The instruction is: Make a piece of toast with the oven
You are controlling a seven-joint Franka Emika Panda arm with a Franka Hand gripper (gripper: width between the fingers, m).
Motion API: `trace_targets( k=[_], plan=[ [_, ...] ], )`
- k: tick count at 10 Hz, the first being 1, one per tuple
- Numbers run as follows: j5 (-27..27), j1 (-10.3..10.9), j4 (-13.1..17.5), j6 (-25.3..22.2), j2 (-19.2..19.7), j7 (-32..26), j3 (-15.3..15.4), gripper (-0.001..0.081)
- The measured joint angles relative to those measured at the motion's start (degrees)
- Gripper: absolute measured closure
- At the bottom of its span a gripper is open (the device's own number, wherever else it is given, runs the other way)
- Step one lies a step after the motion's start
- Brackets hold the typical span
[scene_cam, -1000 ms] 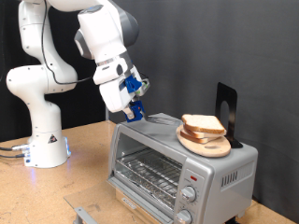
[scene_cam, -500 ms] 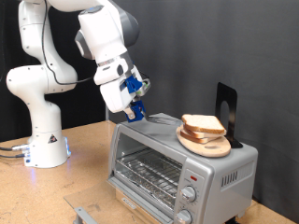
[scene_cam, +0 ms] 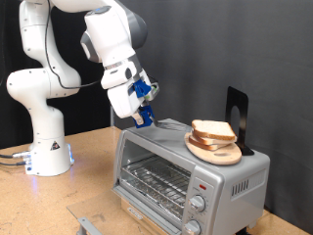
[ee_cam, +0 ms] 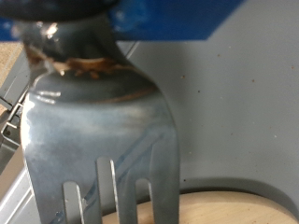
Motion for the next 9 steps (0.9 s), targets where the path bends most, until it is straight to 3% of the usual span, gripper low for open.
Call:
trace_targets(
  k=[9],
  plan=[
    [0.05, 0.00, 0.84, 0.12, 0.46, 0.45, 0.03, 0.0371]
  ],
)
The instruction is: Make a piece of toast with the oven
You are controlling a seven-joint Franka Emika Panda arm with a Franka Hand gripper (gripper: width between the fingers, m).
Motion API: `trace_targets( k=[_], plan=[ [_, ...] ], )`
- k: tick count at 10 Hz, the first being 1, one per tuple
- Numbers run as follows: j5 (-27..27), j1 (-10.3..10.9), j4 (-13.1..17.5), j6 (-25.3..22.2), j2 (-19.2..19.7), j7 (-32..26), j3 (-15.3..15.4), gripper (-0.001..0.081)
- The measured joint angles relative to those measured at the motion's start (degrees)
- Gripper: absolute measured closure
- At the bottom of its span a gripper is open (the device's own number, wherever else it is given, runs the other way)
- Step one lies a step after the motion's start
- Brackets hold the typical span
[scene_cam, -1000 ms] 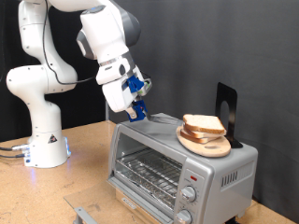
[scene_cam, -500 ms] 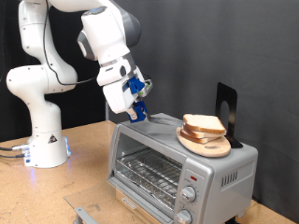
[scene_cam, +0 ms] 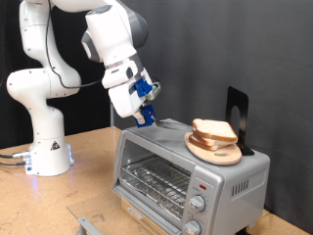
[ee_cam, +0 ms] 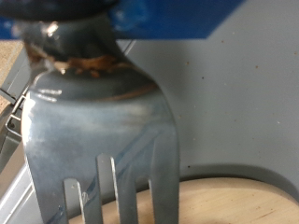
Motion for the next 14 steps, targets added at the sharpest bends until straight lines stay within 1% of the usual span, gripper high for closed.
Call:
trace_targets(
  k=[6, 11, 14],
  plan=[
    [0.00, 0.00, 0.89, 0.00, 0.66, 0.02, 0.00, 0.0371],
    [0.18, 0.04, 2.22, 0.00, 1.47, 0.07, 0.31, 0.0371],
    [-0.67, -0.01, 2.55, -1.17, 2.30, 2.31, 0.68, 0.0371]
  ],
)
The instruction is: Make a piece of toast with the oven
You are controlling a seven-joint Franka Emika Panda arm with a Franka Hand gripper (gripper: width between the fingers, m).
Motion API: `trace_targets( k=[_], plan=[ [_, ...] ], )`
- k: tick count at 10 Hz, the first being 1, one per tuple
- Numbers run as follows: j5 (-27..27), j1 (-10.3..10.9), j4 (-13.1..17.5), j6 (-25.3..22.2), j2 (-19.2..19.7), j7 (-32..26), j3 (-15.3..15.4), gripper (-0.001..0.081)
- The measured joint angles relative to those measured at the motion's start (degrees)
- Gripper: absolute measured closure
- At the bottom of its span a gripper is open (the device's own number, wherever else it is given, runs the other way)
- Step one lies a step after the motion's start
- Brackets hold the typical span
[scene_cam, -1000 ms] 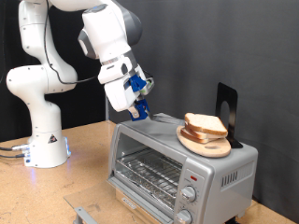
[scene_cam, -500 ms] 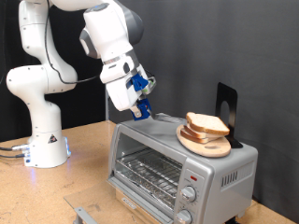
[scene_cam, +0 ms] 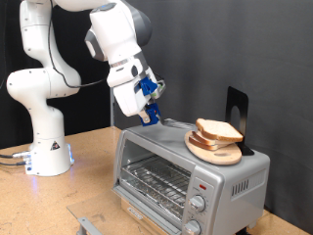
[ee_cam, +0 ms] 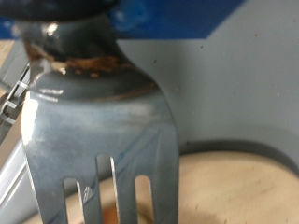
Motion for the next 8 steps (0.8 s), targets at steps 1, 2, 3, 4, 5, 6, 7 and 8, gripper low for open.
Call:
trace_targets(
  k=[1, 2, 3, 4, 5, 6, 7, 8],
  plan=[
    [-0.82, -0.03, 0.40, -0.87, 0.67, 1.02, 0.03, 0.0371],
    [-1.66, -0.03, 0.92, -1.42, 1.30, 2.01, 0.08, 0.0371],
    [-2.24, -0.03, 1.51, -1.55, 2.03, 2.62, 0.13, 0.0371],
    [-2.43, -0.03, 2.16, -1.48, 2.60, 2.73, 0.17, 0.0371],
    [-2.59, -0.03, 2.87, -1.35, 3.17, 2.76, 0.18, 0.0371],
    [-3.03, -0.03, 3.54, -1.26, 3.73, 2.98, 0.19, 0.0371],
    [-3.69, -0.03, 4.26, -1.26, 4.27, 3.62, 0.22, 0.0371],
    [-4.69, -0.03, 5.12, -1.26, 5.03, 4.41, 0.28, 0.0371]
  ],
)
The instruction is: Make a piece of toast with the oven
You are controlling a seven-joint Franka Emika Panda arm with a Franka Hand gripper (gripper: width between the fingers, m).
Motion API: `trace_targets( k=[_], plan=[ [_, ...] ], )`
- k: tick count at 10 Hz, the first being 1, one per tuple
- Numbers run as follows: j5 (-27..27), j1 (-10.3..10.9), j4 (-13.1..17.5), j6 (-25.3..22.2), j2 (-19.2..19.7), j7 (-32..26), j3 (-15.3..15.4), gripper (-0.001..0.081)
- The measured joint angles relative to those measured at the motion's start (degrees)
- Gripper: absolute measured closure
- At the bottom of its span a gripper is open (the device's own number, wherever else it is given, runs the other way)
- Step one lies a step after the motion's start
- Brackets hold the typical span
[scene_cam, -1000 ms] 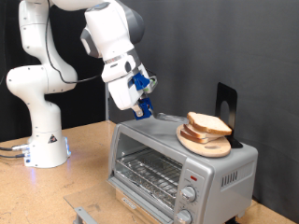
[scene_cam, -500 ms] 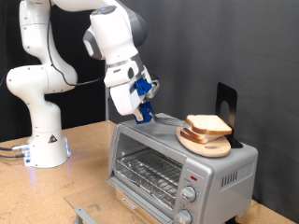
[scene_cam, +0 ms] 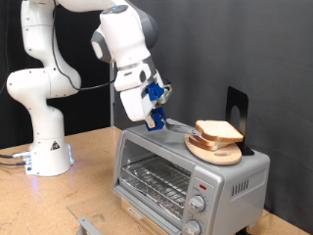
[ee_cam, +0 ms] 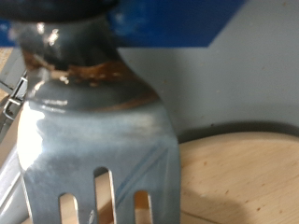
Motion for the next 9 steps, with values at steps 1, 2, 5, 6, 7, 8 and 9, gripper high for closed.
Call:
trace_targets(
  k=[1, 2, 5, 6, 7, 8, 9],
  plan=[
    [-1.01, 0.00, 0.91, 0.00, 0.76, 0.71, 0.10, 0.0372],
    [-2.11, 0.00, 1.91, 0.00, 1.62, 1.37, 0.25, 0.0372],
    [-3.83, 0.02, 4.88, 0.00, 3.92, 1.94, 0.70, 0.0372],
    [-3.99, 0.03, 5.77, 0.00, 4.66, 1.96, 0.86, 0.0372],
    [-4.19, 0.05, 6.66, -0.03, 5.31, 1.97, 1.14, 0.0372],
    [-4.28, 0.08, 7.55, -0.19, 6.05, 1.99, 1.46, 0.0372],
    [-4.28, 0.08, 8.33, -0.60, 6.61, 2.01, 1.80, 0.0372]
  ],
)
